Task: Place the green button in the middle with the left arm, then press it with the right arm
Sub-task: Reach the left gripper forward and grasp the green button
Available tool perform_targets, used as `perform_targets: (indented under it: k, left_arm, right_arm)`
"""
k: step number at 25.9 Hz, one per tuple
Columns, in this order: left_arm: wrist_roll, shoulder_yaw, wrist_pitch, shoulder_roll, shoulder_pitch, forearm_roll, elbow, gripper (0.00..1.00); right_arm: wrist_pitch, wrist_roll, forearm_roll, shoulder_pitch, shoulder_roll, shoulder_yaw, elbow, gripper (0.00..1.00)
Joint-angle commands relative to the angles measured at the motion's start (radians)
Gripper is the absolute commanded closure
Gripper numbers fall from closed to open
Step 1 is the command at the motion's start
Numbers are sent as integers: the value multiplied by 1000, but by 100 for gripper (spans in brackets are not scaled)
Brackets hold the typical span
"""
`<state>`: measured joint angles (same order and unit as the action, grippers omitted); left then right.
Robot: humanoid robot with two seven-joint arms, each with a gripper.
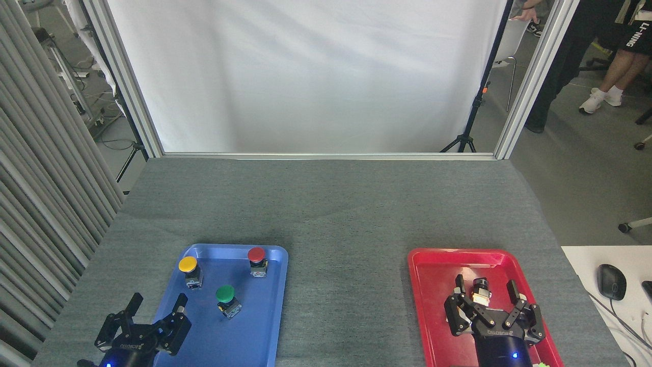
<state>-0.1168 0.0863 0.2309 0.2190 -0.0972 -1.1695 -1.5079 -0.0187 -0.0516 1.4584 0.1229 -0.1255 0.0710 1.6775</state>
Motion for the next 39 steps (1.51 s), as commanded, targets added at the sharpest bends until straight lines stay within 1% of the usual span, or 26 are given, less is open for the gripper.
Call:
perform_targets:
  k: [1,5,9,10,12,13,15,18,22,26,30,34,39]
  left_arm:
    - [0,-46,-11,-18,2,-62,0,1]
    - [2,-57,-24,-85,-6,-136,-2,1]
    - [0,-109,-31,-110,-9,-137,8,1]
    - [0,-120,-33,-116,-10,-139,14,1]
    - [0,-135,-31,-128,-10,-141,18,1]
    - [0,-141,-28,-128,-9,-142,23,1]
    - [0,-146,-21,-119,-1,-142,49,1]
    - [-1,-149,-16,-110,33,-151,133,1]
    - [-12,-151,-19,-116,79,-199,206,1]
    - [-14,-149,-25,-115,125,-199,264,1]
    - [-11,-152,-16,-116,160,-199,310,1]
    - [-11,-166,-16,-116,182,-199,325,1]
    - [-4,-186,-11,-118,198,-199,374,1]
  right_arm:
    - [-1,-2,-10,1,6,-20,-2,0]
    - [17,-1,-15,3,41,-39,-12,0]
    - [108,-1,-23,11,40,-30,-16,1]
    - [91,-1,-23,11,43,-36,-15,1]
    - [5,-1,-18,18,49,-46,-5,1]
    - [-9,1,-13,24,50,-56,-5,1]
    - [32,1,-4,24,52,-57,-7,1]
    - [77,1,10,24,49,-54,-5,1]
    - [65,-2,13,32,49,-56,-1,1]
    - [63,-4,16,35,50,-54,8,0]
    - [106,-2,34,34,50,-53,-1,0]
    - [108,-4,27,41,60,-53,18,0]
    - [118,-11,25,57,52,-59,19,0]
